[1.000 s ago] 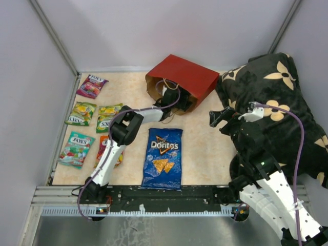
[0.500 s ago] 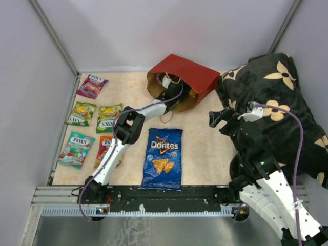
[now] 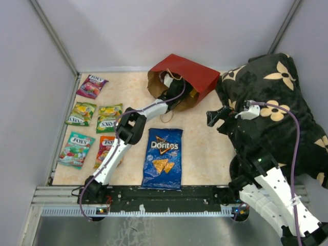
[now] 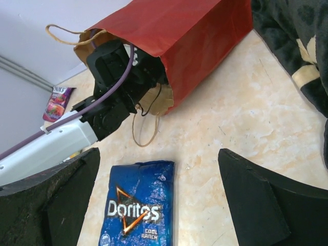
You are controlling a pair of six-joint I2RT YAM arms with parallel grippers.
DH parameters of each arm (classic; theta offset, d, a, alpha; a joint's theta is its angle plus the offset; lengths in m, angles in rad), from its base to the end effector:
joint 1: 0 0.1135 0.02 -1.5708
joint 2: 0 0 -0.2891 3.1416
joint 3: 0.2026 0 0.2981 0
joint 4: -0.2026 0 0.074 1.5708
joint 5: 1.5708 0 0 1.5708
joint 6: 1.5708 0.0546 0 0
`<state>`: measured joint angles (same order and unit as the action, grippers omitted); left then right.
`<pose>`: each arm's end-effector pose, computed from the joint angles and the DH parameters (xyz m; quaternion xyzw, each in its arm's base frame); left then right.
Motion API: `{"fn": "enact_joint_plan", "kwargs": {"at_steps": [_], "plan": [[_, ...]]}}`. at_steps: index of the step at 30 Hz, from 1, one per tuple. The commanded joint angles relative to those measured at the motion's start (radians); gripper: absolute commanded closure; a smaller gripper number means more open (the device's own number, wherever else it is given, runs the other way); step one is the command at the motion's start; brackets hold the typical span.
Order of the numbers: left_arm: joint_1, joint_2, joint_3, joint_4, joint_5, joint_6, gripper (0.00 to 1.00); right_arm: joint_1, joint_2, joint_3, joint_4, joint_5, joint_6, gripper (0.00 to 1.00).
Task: Take the snacks out of the paper bag
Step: Take out the snack from the paper bag.
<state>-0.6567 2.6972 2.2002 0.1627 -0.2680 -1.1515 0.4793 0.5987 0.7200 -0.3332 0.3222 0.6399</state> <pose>0.5521 -0.4073 0.1097 -0.2728 0.7640 -0.3841 0.4408 0.1737 0.0708 0.3448 0.1621 0.7573 0.2235 0.5919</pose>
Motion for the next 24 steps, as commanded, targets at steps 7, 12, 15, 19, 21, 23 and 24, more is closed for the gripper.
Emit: {"fn": "enact_joint_plan", "kwargs": {"at_steps": [7,12,15,19,21,23,24], "plan": [[-0.003,0.073,0.024,-0.014,0.035,0.091,0.67,-0.008,0.003,0.006,0.052,-0.010,0.000,0.01],[-0.001,0.046,0.006,-0.022,0.015,0.152,1.00,-0.008,0.001,0.001,0.056,-0.012,-0.003,0.01],[0.001,0.008,-0.052,0.023,0.010,0.184,1.00,-0.008,0.001,-0.002,0.059,-0.014,-0.004,0.01],[0.000,-0.071,-0.163,0.097,-0.009,0.232,1.00,-0.008,-0.001,-0.004,0.062,-0.017,-0.006,0.01],[-0.001,-0.126,-0.242,0.139,-0.024,0.262,1.00,-0.009,-0.001,-0.004,0.063,-0.016,-0.007,0.01],[-0.001,-0.190,-0.340,0.196,-0.041,0.289,1.00,-0.008,0.000,-0.008,0.069,-0.015,-0.007,0.01],[-0.001,-0.226,-0.411,0.230,-0.049,0.300,1.00,-0.008,0.004,-0.011,0.075,-0.017,-0.008,0.01]]}}
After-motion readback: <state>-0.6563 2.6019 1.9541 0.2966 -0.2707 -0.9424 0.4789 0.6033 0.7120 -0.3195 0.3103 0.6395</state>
